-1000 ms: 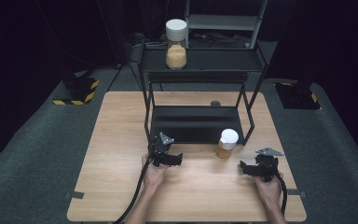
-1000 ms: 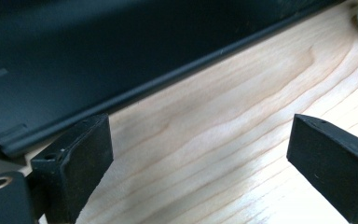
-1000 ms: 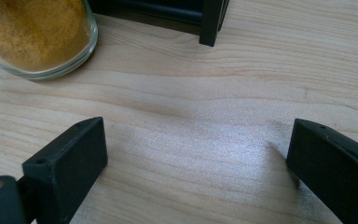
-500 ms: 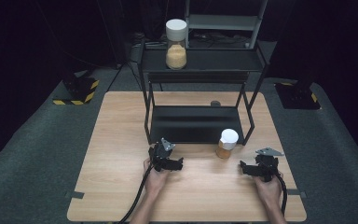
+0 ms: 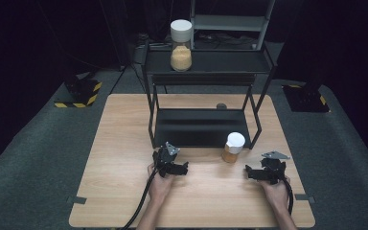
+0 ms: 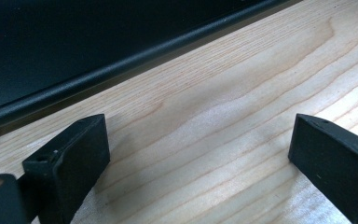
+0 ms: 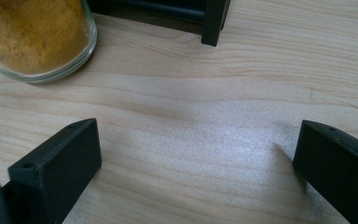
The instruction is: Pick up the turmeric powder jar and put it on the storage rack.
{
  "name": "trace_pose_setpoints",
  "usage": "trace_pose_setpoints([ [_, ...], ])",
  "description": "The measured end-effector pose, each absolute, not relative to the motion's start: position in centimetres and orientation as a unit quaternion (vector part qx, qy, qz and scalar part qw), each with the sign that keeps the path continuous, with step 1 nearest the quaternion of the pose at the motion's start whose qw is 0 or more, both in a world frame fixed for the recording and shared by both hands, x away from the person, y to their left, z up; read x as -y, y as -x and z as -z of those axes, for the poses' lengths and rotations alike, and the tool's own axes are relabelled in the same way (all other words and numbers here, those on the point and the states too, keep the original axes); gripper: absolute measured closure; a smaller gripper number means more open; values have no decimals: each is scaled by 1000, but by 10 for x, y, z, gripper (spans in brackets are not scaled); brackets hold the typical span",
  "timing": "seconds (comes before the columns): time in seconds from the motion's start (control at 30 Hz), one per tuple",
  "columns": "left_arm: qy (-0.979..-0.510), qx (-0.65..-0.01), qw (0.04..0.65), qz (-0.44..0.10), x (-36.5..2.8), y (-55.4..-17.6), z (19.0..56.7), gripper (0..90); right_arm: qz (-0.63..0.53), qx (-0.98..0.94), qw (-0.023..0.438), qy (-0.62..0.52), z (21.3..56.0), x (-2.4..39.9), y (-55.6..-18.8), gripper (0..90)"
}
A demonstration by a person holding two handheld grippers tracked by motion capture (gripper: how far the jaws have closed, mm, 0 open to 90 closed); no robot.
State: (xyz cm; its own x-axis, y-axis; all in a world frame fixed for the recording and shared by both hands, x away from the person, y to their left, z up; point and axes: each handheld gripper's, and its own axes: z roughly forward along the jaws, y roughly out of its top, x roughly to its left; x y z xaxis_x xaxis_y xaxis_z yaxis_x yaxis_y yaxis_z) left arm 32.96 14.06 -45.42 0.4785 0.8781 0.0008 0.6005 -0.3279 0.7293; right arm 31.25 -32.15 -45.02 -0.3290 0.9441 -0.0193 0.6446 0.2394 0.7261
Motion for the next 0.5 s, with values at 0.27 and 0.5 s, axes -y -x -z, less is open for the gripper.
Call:
trace_pose_setpoints([
  [0.27,-789,-468,342,-203,-141,-330,454,51,-313,-775,229,-498,440,308,-313,19],
  [0.5,-789,-468,342,-203,-141,-330,454,51,-344,-785,217,-467,433,301,-314,27],
])
